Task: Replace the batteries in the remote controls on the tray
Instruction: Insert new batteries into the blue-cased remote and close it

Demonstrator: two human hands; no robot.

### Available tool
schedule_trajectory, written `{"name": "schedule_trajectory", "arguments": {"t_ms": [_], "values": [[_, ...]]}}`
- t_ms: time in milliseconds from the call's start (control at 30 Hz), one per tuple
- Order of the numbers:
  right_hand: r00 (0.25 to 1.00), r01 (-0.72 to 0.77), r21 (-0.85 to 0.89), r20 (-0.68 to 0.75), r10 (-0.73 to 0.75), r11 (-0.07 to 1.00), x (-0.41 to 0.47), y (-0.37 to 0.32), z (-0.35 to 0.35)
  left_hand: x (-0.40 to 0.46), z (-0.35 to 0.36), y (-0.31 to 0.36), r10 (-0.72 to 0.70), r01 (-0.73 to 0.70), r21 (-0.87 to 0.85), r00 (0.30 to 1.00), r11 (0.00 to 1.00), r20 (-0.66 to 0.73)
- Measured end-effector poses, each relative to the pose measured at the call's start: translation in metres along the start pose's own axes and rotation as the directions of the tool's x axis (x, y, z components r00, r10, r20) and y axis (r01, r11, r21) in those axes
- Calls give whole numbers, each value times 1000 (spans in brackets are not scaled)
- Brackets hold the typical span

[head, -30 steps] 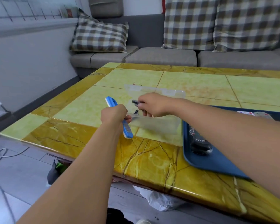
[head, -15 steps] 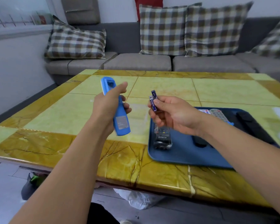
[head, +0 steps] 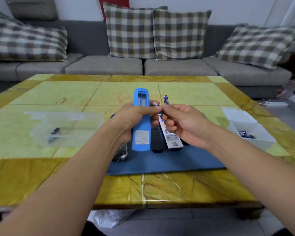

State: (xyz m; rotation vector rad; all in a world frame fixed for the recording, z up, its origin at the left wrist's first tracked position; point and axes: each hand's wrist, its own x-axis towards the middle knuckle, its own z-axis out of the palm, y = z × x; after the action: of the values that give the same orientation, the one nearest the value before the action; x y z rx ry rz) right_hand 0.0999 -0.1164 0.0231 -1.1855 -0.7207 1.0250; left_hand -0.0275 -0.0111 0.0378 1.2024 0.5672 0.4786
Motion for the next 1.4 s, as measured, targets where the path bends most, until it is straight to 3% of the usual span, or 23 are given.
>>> {"name": "schedule_trajectory", "arguments": {"t_ms": [200, 333, 433, 533, 700, 833, 1033, 1200, 1400], "values": [[983, 88, -195, -141, -117, 977, 3, -5, -31, 11, 24, -10, -101, 96, 73, 993, 993, 56], [983, 138, -285, -79, -166, 949, 5, -6, -45, 17, 30, -10, -189, 187, 56, 981, 981, 42], [972, 182, -354, -75, -222, 917, 10, -3, -48, 17, 33, -15, -157, 155, 36, 986, 987, 57], [966, 196, -397, -81, -247, 897, 14, 2, -50, 21, 33, -21, -86, 87, 30, 996, 996, -21], [944, 254, -688, 22, -331, 679, 13, 3, -49, 27, 32, -27, 28, -13, 121, 991, 993, -130], [955, 223, -683, 11, -295, 695, 16, 4, -49, 30, 32, -30, 8, -1, 57, 991, 998, -131], [958, 218, -631, -7, -286, 745, 17, 13, -48, 36, 34, -35, -131, 129, -23, 982, 991, -138], [938, 295, -557, 13, -347, 777, 19, 20, -39, 40, 31, -36, -153, 148, -43, 973, 988, -170], [958, 237, -621, 24, -284, 747, 24, 26, -35, 40, 25, -40, -166, 171, 9, 967, 985, -195]]}}
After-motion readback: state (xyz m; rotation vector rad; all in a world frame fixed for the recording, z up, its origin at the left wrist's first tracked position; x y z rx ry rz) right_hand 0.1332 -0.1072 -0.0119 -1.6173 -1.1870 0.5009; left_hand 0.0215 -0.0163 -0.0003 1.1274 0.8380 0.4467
